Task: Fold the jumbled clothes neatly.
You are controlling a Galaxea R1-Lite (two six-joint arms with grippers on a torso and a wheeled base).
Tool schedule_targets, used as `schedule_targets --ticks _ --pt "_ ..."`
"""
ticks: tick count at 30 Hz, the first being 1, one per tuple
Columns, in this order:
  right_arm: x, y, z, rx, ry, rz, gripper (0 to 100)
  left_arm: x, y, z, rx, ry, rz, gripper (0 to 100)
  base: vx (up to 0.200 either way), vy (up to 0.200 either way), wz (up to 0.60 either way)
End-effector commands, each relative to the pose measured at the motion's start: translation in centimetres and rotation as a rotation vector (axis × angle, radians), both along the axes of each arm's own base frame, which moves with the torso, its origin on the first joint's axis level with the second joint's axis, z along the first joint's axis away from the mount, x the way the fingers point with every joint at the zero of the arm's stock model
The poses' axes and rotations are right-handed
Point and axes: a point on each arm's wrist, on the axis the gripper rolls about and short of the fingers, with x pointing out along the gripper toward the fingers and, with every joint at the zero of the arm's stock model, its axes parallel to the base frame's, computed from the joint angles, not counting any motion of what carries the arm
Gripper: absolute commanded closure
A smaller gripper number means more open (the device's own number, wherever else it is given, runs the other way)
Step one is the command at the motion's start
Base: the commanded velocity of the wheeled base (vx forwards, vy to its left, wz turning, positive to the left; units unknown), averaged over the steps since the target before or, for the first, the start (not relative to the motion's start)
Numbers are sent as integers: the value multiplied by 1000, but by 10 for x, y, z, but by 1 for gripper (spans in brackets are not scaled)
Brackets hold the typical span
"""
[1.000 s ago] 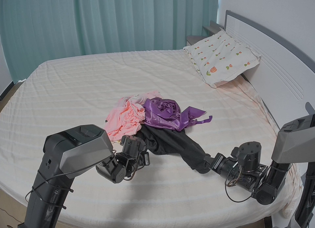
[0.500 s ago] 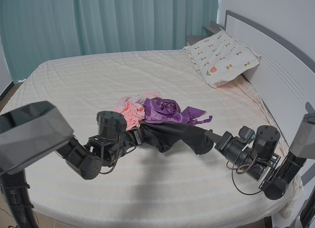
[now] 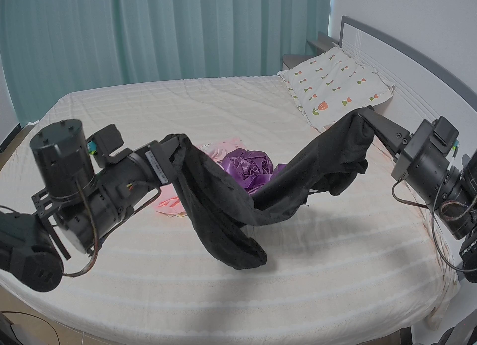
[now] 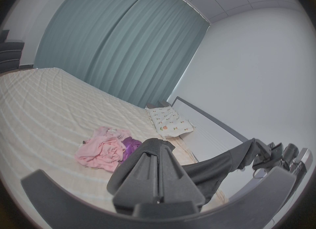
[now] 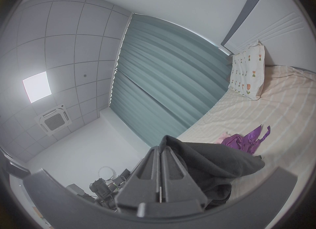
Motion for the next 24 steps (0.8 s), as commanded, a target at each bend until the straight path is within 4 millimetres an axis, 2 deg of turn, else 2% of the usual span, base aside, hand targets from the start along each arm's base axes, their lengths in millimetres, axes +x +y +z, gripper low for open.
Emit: schedule_targets --ticks 1,6,11,20,24 --pt "-15 -6 -8 -30 38 34 100 -29 15 -14 42 31 -7 100 0 0 0" --pt "-3 3 -30 -76 115 38 100 -30 16 -32 78 91 -10 100 0 0 0" --pt "-8 17 -46 -112 172 100 100 -28 9 -47 112 143 -27 100 0 0 0" --pt "-4 19 -54 -127 202 94 100 -29 -1 -55 134 169 -51 100 0 0 0" --pt "-5 18 -52 -121 197 90 100 -31 1 -59 138 182 -51 100 -200 0 0"
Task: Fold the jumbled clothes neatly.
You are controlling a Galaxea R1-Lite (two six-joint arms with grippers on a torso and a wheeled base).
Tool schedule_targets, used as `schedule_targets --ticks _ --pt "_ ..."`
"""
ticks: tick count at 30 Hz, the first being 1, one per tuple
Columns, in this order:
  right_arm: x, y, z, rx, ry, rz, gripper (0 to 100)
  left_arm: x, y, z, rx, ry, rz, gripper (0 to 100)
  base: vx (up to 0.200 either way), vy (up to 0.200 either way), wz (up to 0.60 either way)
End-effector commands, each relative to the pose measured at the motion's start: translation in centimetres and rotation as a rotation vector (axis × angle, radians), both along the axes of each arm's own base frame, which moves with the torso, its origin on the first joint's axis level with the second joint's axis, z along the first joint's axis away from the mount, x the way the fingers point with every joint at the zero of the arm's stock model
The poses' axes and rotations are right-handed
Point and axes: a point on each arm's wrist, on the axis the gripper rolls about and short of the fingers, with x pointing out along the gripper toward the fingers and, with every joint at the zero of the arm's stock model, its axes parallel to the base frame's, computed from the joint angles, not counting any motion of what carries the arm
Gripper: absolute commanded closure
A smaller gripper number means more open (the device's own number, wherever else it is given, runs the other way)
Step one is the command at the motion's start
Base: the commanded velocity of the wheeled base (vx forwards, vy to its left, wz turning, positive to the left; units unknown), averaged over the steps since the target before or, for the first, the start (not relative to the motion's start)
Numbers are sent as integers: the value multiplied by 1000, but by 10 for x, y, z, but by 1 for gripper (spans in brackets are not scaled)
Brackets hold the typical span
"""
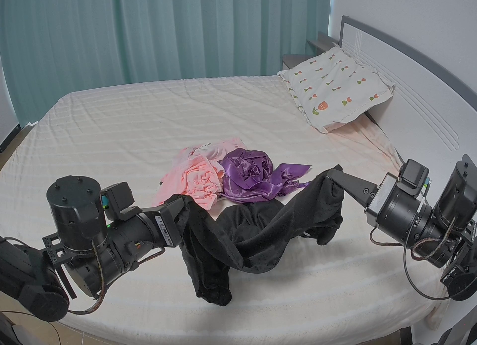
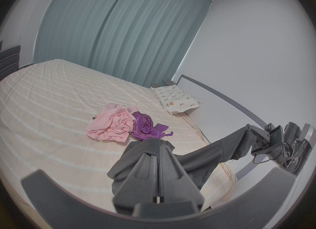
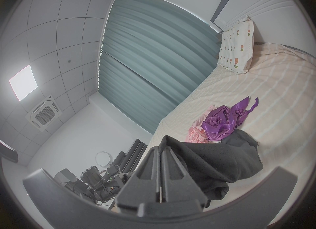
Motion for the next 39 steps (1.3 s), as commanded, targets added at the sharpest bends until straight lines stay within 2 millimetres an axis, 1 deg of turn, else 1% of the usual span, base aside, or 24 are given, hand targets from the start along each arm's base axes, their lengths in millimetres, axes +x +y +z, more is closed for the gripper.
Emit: schedule_targets --ticks 1,7,11,15,20,23,26,30,39 --pt "1 0 -2 -4 7 -5 100 -2 0 -6 12 21 -2 100 -200 0 0" --pt "1 0 -7 -13 26 -5 100 -4 2 -8 12 28 0 100 -200 0 0" --pt "0 2 -14 -35 50 10 100 -4 2 -12 22 42 -2 100 -200 0 0" --pt "5 6 -19 -47 66 13 100 0 -3 -20 47 67 -4 100 0 0 0" --pt "3 21 -32 -80 100 53 100 7 -8 -29 75 82 31 100 0 0 0" --pt "3 23 -33 -82 98 61 100 12 -11 -28 74 64 77 100 0 0 0" --pt "3 24 -32 -76 93 61 100 12 -11 -28 73 63 82 100 0 0 0" --pt "4 23 -31 -73 91 58 100 9 -13 -26 65 60 69 100 0 200 0" --pt "4 23 -29 -69 76 56 100 9 -12 -27 55 65 74 100 0 200 0"
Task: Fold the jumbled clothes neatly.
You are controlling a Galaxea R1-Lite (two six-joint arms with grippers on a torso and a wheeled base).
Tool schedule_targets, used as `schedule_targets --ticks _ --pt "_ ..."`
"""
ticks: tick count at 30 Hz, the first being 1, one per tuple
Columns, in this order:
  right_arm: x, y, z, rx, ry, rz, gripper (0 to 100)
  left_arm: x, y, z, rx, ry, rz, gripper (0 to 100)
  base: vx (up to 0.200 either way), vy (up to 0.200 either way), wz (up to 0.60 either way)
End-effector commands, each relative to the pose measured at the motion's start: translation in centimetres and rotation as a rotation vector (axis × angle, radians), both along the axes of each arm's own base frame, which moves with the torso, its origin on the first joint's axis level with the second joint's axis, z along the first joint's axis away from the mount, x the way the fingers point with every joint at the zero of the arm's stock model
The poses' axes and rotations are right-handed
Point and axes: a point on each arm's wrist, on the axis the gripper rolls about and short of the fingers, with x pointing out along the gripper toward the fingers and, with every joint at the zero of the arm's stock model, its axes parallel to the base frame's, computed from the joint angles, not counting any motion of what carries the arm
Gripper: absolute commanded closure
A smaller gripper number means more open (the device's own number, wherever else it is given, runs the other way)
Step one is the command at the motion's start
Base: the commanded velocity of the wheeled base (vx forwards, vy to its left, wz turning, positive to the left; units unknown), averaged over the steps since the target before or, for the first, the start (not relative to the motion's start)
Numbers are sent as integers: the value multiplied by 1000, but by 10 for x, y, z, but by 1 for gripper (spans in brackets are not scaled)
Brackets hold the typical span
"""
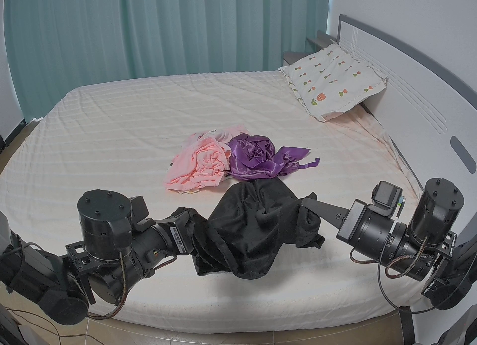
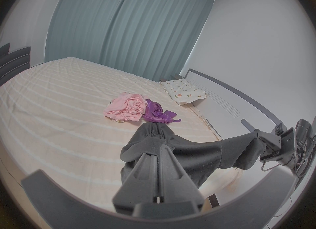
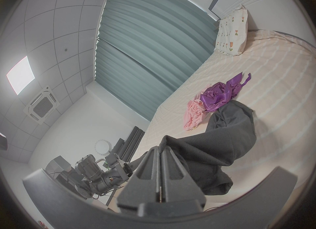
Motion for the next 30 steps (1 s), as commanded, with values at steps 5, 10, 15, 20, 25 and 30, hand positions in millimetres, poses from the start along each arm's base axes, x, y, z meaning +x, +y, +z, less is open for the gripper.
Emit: schedule_targets --ticks 5,10,15,20,25,30 --pt "0 0 4 15 -41 0 100 -3 3 4 -11 -12 2 100 0 200 0" --pt "1 2 5 -2 -64 4 100 -4 5 8 -19 -23 8 100 0 200 0" --pt "2 4 8 0 -81 6 100 -5 7 11 -27 -33 13 100 0 200 0" --pt "1 3 9 5 -86 6 100 -5 8 12 -30 -36 13 100 0 200 0" --pt "2 4 9 6 -88 8 100 -5 7 12 -43 -32 18 100 0 200 0" --pt "0 6 11 22 -108 16 100 -6 9 14 -54 -36 23 100 0 200 0"
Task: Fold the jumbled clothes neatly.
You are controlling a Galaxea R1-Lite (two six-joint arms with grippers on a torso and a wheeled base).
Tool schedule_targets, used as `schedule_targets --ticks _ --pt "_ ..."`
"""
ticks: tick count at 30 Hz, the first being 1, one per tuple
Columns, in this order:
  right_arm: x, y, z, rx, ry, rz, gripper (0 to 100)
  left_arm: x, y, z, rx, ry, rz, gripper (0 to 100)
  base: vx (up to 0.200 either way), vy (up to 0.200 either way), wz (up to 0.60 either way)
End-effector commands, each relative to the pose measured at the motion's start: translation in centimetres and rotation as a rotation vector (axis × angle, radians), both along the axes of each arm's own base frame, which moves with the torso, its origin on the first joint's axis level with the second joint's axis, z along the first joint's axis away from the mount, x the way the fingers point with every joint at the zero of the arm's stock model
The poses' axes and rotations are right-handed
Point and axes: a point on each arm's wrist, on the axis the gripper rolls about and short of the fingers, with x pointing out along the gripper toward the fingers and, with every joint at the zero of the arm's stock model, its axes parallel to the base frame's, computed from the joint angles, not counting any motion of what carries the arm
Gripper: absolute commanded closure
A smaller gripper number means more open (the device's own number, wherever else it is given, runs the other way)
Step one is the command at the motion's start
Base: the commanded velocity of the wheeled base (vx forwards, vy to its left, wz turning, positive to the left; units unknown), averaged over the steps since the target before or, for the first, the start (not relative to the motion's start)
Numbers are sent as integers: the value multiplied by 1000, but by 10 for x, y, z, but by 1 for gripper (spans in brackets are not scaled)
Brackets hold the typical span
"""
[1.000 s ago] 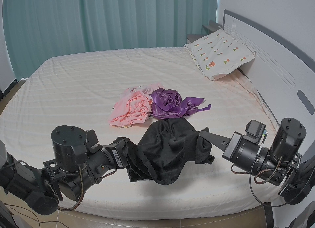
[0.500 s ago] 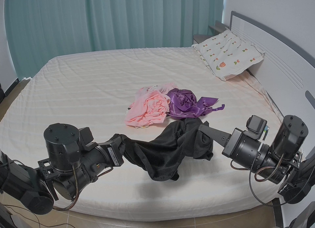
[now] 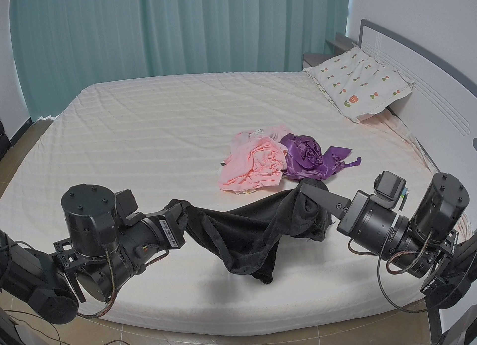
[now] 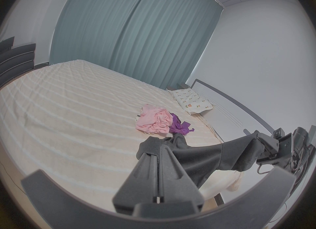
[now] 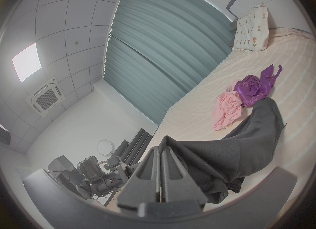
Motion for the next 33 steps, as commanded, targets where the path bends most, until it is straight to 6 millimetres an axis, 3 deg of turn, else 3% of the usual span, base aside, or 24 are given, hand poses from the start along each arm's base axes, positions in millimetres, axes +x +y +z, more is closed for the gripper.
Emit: schedule_targets --ticks 1,33 --pt "-1 1 -1 -1 -1 6 100 -2 2 3 -9 -7 4 100 0 200 0" --pt "-6 11 -5 -2 -6 45 100 -7 9 3 -7 -4 11 100 0 200 0"
